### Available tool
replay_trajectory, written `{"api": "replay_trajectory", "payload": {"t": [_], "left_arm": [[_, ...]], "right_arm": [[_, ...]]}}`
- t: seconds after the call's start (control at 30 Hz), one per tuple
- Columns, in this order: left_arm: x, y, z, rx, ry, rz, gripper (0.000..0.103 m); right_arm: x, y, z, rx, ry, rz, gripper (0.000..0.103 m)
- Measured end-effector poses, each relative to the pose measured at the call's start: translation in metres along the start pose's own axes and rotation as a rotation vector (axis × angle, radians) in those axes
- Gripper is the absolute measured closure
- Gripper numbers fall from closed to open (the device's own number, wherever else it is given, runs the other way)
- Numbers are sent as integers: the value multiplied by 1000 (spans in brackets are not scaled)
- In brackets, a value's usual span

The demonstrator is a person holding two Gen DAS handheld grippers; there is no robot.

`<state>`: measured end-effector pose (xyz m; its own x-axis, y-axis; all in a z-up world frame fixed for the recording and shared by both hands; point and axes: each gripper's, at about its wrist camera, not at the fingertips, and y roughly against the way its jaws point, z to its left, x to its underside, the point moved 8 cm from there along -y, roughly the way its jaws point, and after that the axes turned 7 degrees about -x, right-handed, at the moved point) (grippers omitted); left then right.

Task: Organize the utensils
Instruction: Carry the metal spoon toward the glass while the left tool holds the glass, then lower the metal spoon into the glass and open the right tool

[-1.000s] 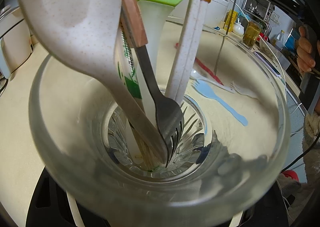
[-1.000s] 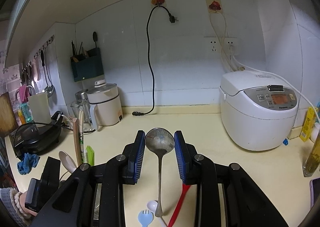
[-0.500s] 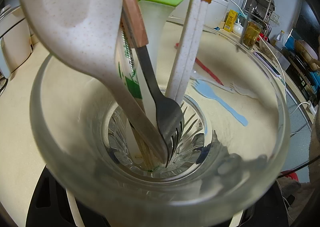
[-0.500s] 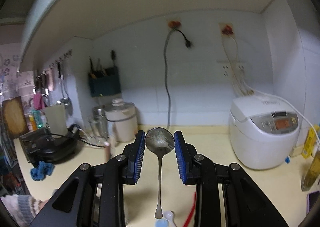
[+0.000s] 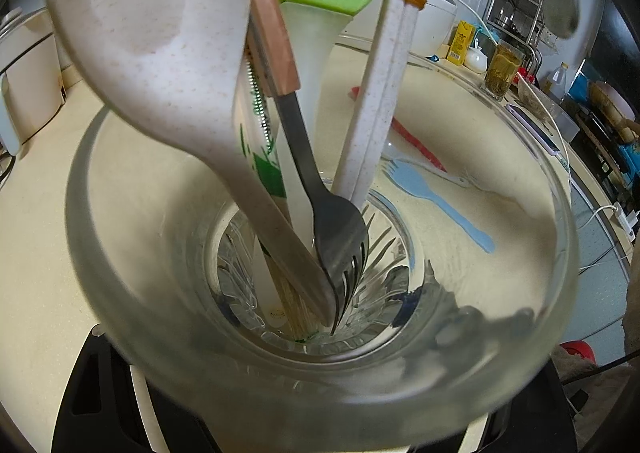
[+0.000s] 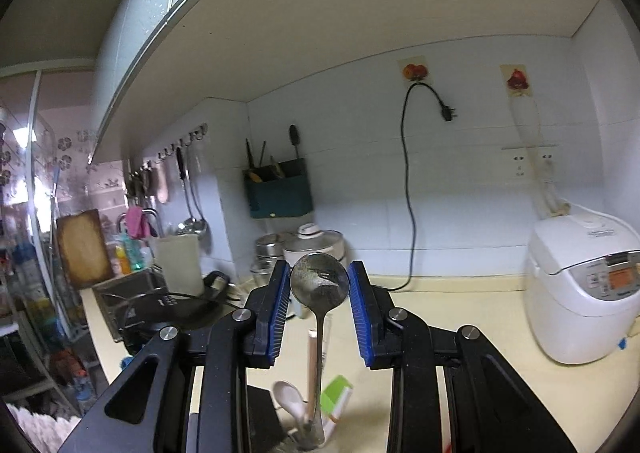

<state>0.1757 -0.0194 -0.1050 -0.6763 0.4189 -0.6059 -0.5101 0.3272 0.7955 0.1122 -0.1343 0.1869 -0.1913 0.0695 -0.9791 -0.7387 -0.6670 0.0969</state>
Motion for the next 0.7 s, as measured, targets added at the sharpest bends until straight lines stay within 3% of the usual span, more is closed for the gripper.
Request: {"api": "replay_trajectory", "payload": {"t": [0.13, 0.5, 0.7], "left_arm": [[0, 0, 0, 0, 0, 0, 18], [-2, 2, 0, 0, 0, 0, 18], [-1, 3, 0, -4, -3, 1, 18]], "right_arm": [[15, -20, 0, -33, -43, 49, 73], [51, -43, -6, 1, -44, 133, 73], [74, -63, -10, 13, -55, 227, 73]]}}
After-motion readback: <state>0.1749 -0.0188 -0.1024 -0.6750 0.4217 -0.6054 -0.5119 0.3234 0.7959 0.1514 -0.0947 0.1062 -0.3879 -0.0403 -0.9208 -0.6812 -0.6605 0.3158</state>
